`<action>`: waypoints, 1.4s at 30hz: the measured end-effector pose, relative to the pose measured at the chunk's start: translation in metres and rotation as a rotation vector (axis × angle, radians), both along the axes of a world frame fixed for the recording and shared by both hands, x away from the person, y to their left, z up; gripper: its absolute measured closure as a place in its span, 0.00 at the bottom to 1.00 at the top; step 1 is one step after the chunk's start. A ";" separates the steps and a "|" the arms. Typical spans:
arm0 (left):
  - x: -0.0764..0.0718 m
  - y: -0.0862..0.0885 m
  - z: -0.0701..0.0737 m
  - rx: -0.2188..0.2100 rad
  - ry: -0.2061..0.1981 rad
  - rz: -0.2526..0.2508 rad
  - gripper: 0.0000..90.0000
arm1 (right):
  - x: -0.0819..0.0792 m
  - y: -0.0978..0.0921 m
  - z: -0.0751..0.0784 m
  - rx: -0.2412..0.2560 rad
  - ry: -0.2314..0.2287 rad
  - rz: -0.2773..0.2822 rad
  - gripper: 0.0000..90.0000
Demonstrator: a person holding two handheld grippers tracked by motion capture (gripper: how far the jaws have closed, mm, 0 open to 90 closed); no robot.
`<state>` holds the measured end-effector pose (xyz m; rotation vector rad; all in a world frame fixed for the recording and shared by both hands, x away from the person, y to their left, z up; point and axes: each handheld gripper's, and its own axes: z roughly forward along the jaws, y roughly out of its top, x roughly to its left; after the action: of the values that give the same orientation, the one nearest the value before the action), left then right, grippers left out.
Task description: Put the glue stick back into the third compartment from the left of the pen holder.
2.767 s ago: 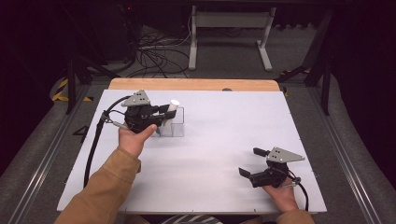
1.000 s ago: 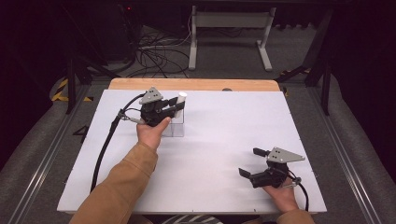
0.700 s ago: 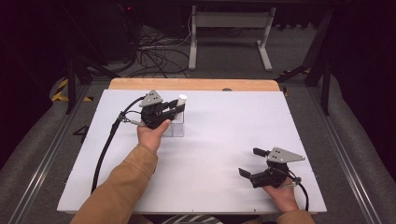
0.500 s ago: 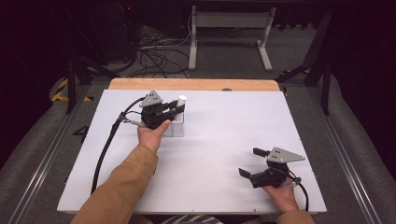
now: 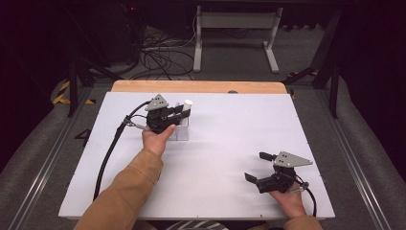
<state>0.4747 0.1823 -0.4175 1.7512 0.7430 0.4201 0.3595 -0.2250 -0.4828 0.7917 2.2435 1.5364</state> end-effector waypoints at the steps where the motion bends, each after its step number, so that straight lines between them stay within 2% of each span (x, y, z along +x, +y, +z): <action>1: 0.000 0.000 0.000 0.002 0.001 0.002 0.75 | 0.000 0.000 0.000 0.001 -0.001 -0.001 0.01; 10: 0.001 0.000 -0.004 0.020 0.009 0.000 0.75 | 0.000 0.000 0.000 0.000 0.000 0.001 0.01; 11: 0.001 -0.001 -0.004 0.017 0.018 -0.004 0.75 | -0.001 0.000 0.000 0.001 0.002 0.000 0.01; 14: 0.000 0.000 -0.003 0.033 0.004 0.004 0.75 | 0.000 0.000 0.000 0.001 -0.001 0.001 0.01; 22: -0.003 0.002 -0.003 0.032 0.009 0.017 0.73 | 0.000 0.000 0.000 0.000 0.000 0.003 0.01; 24: -0.005 0.002 -0.001 0.029 0.000 0.033 0.68 | 0.000 0.000 0.000 0.001 0.001 0.004 0.01; 25: -0.007 0.003 0.000 0.030 0.000 0.040 0.61 | 0.000 0.000 0.000 0.001 0.001 0.004 0.01; 27: -0.010 0.005 0.004 0.034 -0.006 0.044 0.58 | 0.000 0.000 0.000 0.001 0.001 0.004 0.01; 31: -0.020 0.009 0.014 0.036 -0.044 0.057 0.48 | -0.001 0.000 0.000 0.001 0.001 0.003 0.01; 38: -0.044 0.013 0.034 0.027 -0.104 0.010 0.35 | -0.001 0.000 0.000 0.000 0.001 0.000 0.01; 42: -0.053 0.016 0.041 0.020 -0.112 -0.011 0.31 | -0.001 0.000 0.000 0.000 0.001 -0.002 0.01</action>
<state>0.4213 0.1985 -0.3766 1.7350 0.6515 0.5152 0.3586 -0.2249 -0.4829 0.7944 2.2429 1.5355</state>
